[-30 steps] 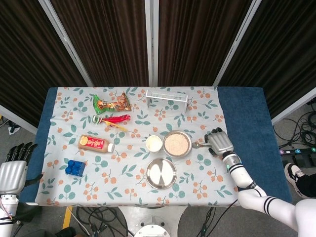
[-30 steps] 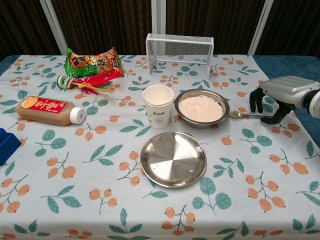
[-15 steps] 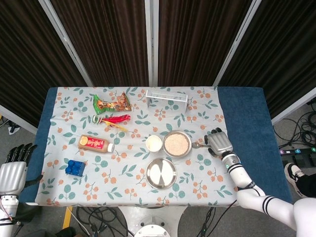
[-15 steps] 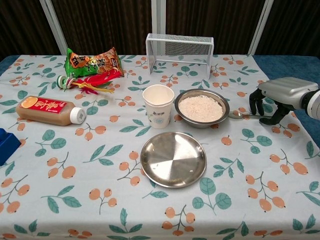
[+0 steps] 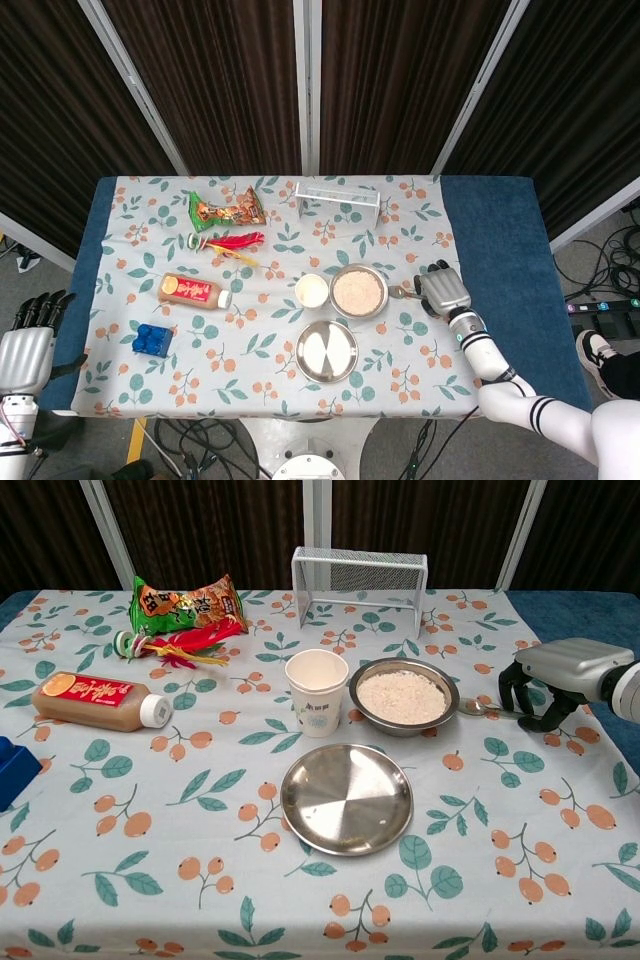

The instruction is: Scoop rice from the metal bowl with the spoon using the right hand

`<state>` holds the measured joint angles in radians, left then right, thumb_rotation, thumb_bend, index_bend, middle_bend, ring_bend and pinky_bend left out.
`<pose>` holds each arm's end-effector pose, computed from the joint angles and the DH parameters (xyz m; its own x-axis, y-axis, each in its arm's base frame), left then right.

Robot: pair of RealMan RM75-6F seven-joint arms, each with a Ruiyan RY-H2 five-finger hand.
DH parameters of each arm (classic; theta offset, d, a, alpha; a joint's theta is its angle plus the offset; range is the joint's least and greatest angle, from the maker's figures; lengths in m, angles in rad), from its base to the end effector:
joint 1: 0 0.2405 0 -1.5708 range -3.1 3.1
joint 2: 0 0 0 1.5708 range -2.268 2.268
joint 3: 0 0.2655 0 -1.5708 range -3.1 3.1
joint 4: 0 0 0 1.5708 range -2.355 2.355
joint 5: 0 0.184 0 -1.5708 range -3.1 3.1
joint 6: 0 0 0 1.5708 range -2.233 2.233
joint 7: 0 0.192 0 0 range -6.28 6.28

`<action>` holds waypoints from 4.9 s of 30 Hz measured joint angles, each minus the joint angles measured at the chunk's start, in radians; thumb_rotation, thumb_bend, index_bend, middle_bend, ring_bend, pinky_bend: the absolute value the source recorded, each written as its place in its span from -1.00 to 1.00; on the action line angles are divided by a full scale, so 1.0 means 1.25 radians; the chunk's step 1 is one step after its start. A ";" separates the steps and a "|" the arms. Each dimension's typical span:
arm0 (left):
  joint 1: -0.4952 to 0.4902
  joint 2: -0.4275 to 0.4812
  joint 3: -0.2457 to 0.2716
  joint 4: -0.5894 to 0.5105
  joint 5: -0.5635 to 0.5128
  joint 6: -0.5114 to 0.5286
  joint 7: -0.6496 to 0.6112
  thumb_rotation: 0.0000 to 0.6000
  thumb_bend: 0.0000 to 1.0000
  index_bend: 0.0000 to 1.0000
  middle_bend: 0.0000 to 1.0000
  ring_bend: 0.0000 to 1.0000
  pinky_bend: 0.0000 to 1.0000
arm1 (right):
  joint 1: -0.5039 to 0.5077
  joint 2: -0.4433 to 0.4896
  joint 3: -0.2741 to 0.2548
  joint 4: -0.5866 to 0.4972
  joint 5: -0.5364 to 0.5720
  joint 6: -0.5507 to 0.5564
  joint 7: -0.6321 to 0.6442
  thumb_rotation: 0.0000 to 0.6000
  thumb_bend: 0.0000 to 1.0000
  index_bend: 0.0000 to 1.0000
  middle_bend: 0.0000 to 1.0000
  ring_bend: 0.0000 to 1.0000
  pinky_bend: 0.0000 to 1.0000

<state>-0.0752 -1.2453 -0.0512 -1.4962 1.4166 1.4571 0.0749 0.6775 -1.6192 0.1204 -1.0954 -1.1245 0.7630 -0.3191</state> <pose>-0.3396 0.2248 0.1567 0.4438 0.0395 0.8952 0.8912 0.0854 -0.4456 -0.2579 -0.4002 -0.0262 0.6242 -0.3682 0.6890 -0.7809 -0.2696 0.5634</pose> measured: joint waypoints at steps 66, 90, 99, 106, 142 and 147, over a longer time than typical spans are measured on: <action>0.006 0.000 0.002 0.003 0.019 0.017 -0.012 1.00 -0.92 -0.63 -0.58 -0.79 -0.76 | 0.489 0.073 -0.185 -0.171 0.346 -0.111 -0.522 1.00 -0.28 0.19 0.13 -0.47 -0.80; 0.002 0.007 -0.001 -0.010 0.022 0.016 0.005 1.00 -0.92 -0.63 -0.58 -0.79 -0.76 | 0.396 0.167 -0.181 -0.218 0.221 -0.064 -0.312 1.00 -0.28 0.21 0.14 -0.46 -0.81; 0.000 0.011 -0.005 -0.011 0.016 0.013 0.003 1.00 -0.92 -0.63 -0.58 -0.79 -0.76 | 0.391 0.197 -0.116 -0.241 0.171 -0.061 -0.234 1.00 -0.28 0.21 0.14 -0.45 -0.82; 0.000 0.006 -0.005 -0.005 0.013 0.011 0.000 1.00 -0.92 -0.63 -0.58 -0.78 -0.76 | 0.430 0.202 -0.071 -0.259 0.153 -0.082 -0.224 1.00 -0.28 0.21 0.14 -0.45 -0.82; 0.010 -0.006 -0.003 0.012 0.010 0.019 -0.020 1.00 -0.92 -0.63 -0.58 -0.79 -0.76 | 0.454 0.044 -0.163 -0.192 -0.089 0.138 -0.761 1.00 -0.28 0.21 0.12 -0.43 -1.00; 0.014 -0.006 -0.002 0.010 0.012 0.025 -0.021 1.00 -0.92 -0.63 -0.58 -0.79 -0.76 | 0.439 0.042 -0.132 -0.202 -0.080 0.143 -0.768 1.00 -0.28 0.21 0.12 -0.43 -1.00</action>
<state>-0.0573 -1.2523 -0.0532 -1.4832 1.4313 1.4882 0.0486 1.2266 -1.5667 -0.0451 -1.3483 -1.2250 0.9423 -1.2787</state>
